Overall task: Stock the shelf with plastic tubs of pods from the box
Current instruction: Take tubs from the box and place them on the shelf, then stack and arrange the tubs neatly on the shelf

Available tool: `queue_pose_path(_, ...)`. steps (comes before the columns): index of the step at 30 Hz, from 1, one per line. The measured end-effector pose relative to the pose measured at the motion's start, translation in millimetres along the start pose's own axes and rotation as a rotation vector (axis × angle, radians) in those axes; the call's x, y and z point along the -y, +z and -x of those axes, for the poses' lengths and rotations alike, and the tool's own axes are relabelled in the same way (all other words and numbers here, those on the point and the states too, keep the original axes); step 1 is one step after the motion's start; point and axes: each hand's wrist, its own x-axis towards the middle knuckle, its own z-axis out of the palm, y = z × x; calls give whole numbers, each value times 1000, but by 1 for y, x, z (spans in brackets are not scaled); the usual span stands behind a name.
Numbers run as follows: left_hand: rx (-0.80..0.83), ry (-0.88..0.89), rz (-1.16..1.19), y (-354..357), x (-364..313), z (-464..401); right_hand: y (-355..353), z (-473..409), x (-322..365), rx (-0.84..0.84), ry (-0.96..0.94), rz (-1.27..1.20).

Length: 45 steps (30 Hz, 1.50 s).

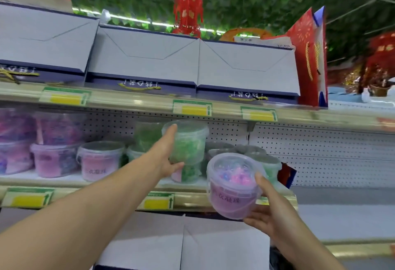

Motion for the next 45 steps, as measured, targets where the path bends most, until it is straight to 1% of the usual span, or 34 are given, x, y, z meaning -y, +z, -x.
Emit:
queue_pose_path(2,30,50,15,1,7,-15,-2,-5,-2,2,2,2)
queue_pose_path(3,39,89,-8,0,12,-20,-3,-7,-4,7,5,2)
queue_pose_path(4,12,141,-81,0,17,-24,-3,-9,-5,14,9,0)
queue_pose_path(7,-180,364,-482,-2,26,-36,-2,-15,-8,45,19,-5)
queue_pose_path(10,-398,481,-919,1,24,-32,3,-19,-8,55,17,-11)
queue_pose_path(11,-448,519,-1013,3,24,-29,4,-21,-8,56,15,-13)
queue_pose_path(12,-478,568,-1057,4,24,-27,5,-22,-8,58,14,-14)
queue_pose_path(16,-478,877,-1090,8,34,-17,6,-26,-9,60,18,-10)
queue_pose_path(18,-463,1038,-1175,7,43,-12,5,-27,-10,56,22,-6)
queue_pose_path(20,-444,1150,-1338,6,52,-13,4,-27,-10,57,25,-3)
queue_pose_path(22,-434,1101,-1516,5,55,-15,4,-27,-10,61,21,-4)
queue_pose_path(23,-428,1063,-1561,5,55,-17,3,-27,-11,63,19,-2)
queue_pose_path(27,-376,975,-1690,4,50,-22,4,-26,-11,83,7,4)
queue_pose_path(31,-286,821,-1819,-6,40,-21,7,-22,-10,105,-1,10)
queue_pose_path(34,-234,746,-1836,-23,31,-11,11,-17,-11,120,-4,19)
queue_pose_path(36,-189,735,-1786,-37,25,3,17,-13,-10,137,-4,18)
queue_pose_path(39,-124,711,-1597,-63,22,31,34,-7,-9,190,-2,9)
queue_pose_path(43,-63,557,-1332,-99,24,69,73,1,-5,290,-5,14)
queue_pose_path(45,-29,460,-1140,-118,20,88,98,5,-4,345,0,16)
